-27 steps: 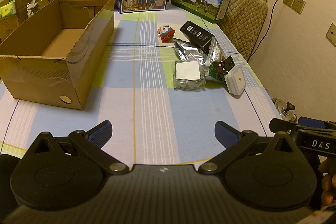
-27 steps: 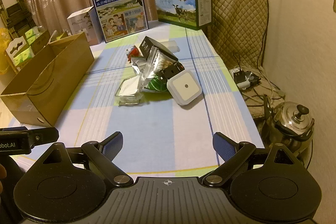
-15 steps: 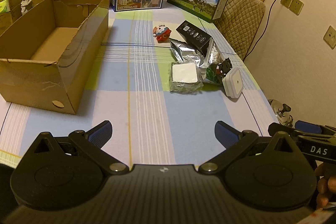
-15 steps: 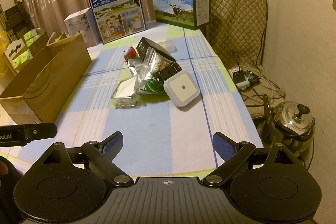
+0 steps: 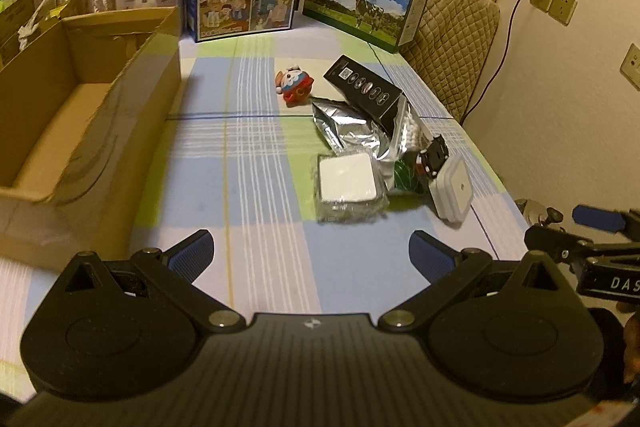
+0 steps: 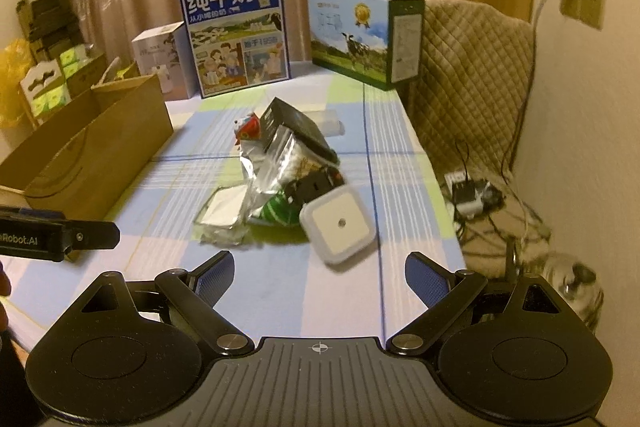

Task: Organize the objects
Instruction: 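Move left gripper to the clear plastic box while right gripper approaches the white night light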

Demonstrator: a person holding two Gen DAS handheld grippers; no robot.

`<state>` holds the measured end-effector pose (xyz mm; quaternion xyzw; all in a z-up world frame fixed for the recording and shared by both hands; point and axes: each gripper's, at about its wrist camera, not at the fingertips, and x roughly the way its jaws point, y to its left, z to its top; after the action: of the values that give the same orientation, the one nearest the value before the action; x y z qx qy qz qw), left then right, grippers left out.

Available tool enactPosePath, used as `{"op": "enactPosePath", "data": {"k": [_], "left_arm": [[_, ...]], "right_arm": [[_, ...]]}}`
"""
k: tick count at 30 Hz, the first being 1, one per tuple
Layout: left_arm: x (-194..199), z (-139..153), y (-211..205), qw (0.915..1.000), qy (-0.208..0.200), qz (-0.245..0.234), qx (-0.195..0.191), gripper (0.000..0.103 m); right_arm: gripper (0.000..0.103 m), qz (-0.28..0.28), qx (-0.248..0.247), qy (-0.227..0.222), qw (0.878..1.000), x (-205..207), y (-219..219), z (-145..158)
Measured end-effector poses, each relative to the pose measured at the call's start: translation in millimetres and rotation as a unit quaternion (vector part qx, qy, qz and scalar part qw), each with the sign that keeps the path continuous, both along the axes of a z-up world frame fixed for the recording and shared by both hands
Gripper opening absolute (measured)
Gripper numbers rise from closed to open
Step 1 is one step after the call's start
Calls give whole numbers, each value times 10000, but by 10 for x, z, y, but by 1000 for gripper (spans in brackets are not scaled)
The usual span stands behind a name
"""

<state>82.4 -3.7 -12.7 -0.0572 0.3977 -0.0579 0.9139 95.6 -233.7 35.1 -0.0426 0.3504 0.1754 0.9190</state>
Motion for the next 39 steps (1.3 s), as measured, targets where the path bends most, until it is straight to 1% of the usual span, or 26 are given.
{"op": "enactPosePath", "data": {"k": [2, 5, 6, 11, 16, 18, 22, 23, 25, 27, 30, 36, 39], "left_arm": [[102, -43, -32, 9999, -52, -79, 45, 102], [265, -141, -116, 9992, 21, -259, 296, 102], [317, -177, -138, 9990, 53, -304, 322, 102], [568, -375, -246, 9984, 217, -368, 374, 102], [768, -552, -369, 9977, 202, -566, 329, 102], [834, -610, -401, 9973, 187, -633, 316, 99], [927, -705, -465, 9964, 115, -707, 463, 97], [948, -728, -467, 9962, 125, -727, 471, 96], [985, -760, -455, 9959, 140, -758, 465, 95], [1010, -789, -447, 9957, 132, -792, 461, 93], [1051, -828, -450, 9952, 112, -852, 477, 92], [1116, -896, -516, 9944, 113, -924, 492, 90], [1138, -923, -575, 9935, 103, -972, 584, 85]], "right_arm": [[91, 96, -124, -5, 9999, 124, 14, -24], [91, 250, -250, 13, 9994, 301, 20, -60], [91, 320, -314, 17, 9990, 360, 26, -79], [91, 686, -636, 134, 9955, 600, 44, -236], [90, 1029, -867, 308, 9904, 812, 102, -402], [90, 1171, -1005, 341, 9874, 886, 142, -459], [90, 1416, -1142, 425, 9824, 1038, 186, -613], [90, 1459, -1172, 440, 9813, 1073, 194, -659], [84, 1541, -1200, 486, 9795, 1138, 206, -742], [72, 1588, -1232, 564, 9780, 1196, 215, -820], [65, 1574, -1161, 599, 9789, 1240, 217, -884], [64, 1429, -1034, 597, 9825, 1269, 211, -885], [64, 1400, -1058, 686, 9821, 1276, 222, -872]]}}
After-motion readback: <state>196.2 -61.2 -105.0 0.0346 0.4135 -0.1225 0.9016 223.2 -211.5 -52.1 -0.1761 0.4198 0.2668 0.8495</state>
